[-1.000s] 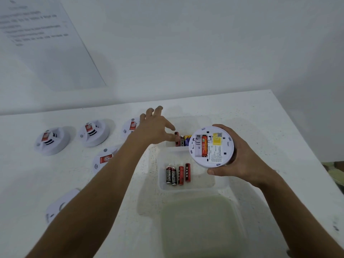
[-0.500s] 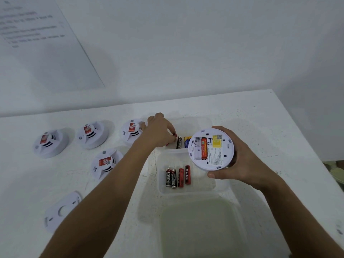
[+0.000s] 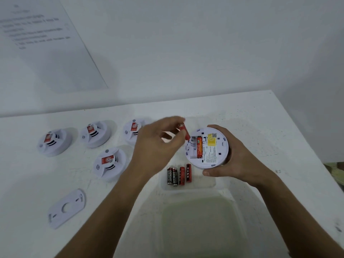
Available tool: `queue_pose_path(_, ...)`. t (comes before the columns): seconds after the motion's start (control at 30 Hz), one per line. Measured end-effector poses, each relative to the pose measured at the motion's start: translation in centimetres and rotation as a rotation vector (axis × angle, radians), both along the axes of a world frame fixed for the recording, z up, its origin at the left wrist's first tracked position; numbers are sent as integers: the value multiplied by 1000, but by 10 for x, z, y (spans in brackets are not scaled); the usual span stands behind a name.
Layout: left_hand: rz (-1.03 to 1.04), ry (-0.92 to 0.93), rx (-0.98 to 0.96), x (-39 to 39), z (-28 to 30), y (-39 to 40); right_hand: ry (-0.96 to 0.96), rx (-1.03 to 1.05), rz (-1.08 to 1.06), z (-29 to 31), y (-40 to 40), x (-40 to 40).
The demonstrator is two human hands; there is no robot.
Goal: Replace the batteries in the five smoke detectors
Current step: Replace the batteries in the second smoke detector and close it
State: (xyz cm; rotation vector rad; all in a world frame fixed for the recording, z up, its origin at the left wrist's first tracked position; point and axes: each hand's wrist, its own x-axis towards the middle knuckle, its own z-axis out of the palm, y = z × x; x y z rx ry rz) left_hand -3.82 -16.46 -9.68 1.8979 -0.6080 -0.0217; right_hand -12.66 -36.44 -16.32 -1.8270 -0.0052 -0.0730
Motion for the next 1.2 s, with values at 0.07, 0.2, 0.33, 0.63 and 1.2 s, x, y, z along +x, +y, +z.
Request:
queue_pose_path(0.07,8,-76,6,-12,-9,3,-21,-4,1,1,4,1)
queue_pose_path(0.2,34,-256,58,-23,-23,9,-44,17,3,4,10,3)
queue_pose_path(0.33,-21,-586,146,-25,-38,16,-54,19,-9,8,13,1)
queue_pose_path(0.63,33,16,22,-32,-24,34,-51,56,37,19,29,2)
queue_pose_path(1.2,208,567,-136,-25,-3,167,-20,70,306,27,158,46)
